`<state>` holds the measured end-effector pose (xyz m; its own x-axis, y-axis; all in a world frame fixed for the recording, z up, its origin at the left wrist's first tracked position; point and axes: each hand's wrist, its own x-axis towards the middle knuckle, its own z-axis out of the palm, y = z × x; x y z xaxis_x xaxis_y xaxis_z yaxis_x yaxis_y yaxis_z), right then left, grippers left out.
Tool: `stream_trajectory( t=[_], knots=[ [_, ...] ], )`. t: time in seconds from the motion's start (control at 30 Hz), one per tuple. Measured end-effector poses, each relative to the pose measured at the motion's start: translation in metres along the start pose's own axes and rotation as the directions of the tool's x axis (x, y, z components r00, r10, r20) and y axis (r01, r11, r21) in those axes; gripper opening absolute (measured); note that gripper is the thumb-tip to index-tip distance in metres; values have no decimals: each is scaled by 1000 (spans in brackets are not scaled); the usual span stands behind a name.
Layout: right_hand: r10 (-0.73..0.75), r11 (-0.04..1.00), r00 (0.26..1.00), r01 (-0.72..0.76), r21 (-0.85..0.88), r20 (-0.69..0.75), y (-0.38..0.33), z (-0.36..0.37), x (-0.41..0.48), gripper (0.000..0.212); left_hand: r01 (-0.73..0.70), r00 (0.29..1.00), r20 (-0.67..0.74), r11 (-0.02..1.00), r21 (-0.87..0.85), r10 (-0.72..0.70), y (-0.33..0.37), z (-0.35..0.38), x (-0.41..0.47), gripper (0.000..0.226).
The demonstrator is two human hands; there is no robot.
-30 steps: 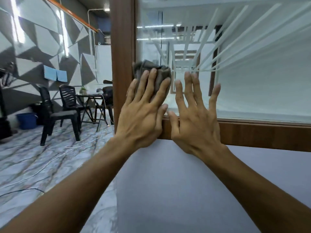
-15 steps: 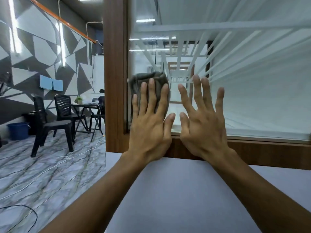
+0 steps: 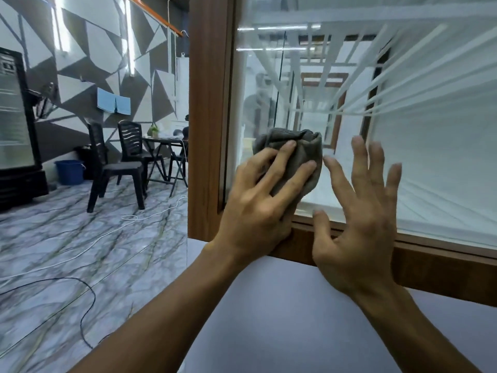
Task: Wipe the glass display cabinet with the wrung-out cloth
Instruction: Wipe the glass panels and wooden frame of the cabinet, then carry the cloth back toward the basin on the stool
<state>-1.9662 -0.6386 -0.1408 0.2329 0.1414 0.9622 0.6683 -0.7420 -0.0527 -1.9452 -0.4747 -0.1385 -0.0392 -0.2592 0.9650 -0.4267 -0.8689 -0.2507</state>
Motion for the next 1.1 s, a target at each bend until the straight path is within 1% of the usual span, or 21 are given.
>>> stream_trajectory(
  t=[0.07, 0.1, 0.17, 0.23, 0.3, 0.4, 0.47, 0.5, 0.53, 0.57, 0.6, 0.63, 0.67, 0.7, 0.73, 0.77, 0.8, 0.87, 0.9, 0.97, 1.1],
  knots=[
    [14, 990, 1000, -17, 140, 26, -13, -3, 1, 73, 29, 1000, -4, 999, -28, -29, -2, -10, 4, 32],
    [19, 976, 999, -27, 215, 35, -20, -3, 6, 72, 79, 997, 6, 994, -69, -79, 0, -17, 10, 31],
    [36, 939, 998, -50, 341, 48, -37, -1, 22, 68, 216, 976, 47, 964, -157, -211, 3, -37, 23, 29],
    [60, 901, 995, -86, 426, 75, -56, 3, 40, 62, 356, 934, 101, 914, -195, -343, -3, -63, 32, 30],
    [50, 876, 994, -93, 473, 102, -78, 5, 54, 56, 474, 879, 164, 859, -192, -448, -17, -94, 36, 31],
    [-53, 823, 993, -20, 568, 110, -107, 8, 62, 38, 587, 791, 269, 806, -79, -550, -46, -139, 31, 27],
    [-93, 758, 979, -50, 651, 183, -128, 14, 63, 30, 665, 687, 355, 745, 43, -634, -66, -165, 21, 22],
    [-94, 731, 960, -113, 673, 263, -140, 18, 65, 29, 698, 621, 393, 707, 116, -678, -75, -177, 15, 18],
    [-93, 721, 915, -209, 661, 391, -153, 21, 70, 28, 719, 551, 423, 666, 198, -720, -84, -188, 9, 15],
    [-98, 740, 815, -324, 590, 571, -168, 23, 78, 29, 726, 472, 444, 621, 294, -762, -93, -200, 3, 12],
    [-115, 793, 639, -403, 458, 761, -182, 28, 87, 32, 716, 385, 459, 573, 399, -801, -101, -212, -3, 7],
    [-129, 863, 420, -398, 310, 898, -192, 35, 96, 35, 690, 283, 474, 520, 503, -834, -107, -225, -8, 2],
    [-133, 913, 222, -352, 206, 966, -200, 44, 102, 39, 657, 175, 475, 462, 596, -862, -112, -237, -12, 6],
    [-138, 936, 78, -316, 156, 987, -207, 53, 106, 42, 625, 67, 477, 410, 665, -877, -116, -249, -16, 10],
    [-140, 943, -16, -306, 128, 990, -215, 62, 108, 44, 608, -17, 475, 368, 704, -880, -119, -262, -18, 13],
    [-147, 944, -73, -307, 118, 986, -222, 69, 110, 46, 598, -80, 474, 339, 727, -877, -122, -272, -20, 16],
    [-147, 946, -109, -306, 107, 983, -228, 74, 111, 47, 587, -129, 481, 324, 742, -868, -124, -281, -20, 18],
    [-147, 958, -162, -269, 100, 976, -238, 77, 114, 47, 571, -200, 504, 318, 757, -840, -130, -293, -19, 16],
    [-157, 963, -179, -245, 111, 971, -244, 77, 117, 47, 562, -217, 513, 323, 761, -831, -133, -298, -17, 13],
    [-181, 964, -182, -227, 138, 967, -250, 76, 123, 47, 558, -230, 531, 337, 759, -815, -139, -303, -11, 9],
    [-196, 965, -191, -210, 155, 962, -256, 82, 138, 46, 560, -264, 529, 318, 765, -806, -157, -308, 6, 12]
  ],
)
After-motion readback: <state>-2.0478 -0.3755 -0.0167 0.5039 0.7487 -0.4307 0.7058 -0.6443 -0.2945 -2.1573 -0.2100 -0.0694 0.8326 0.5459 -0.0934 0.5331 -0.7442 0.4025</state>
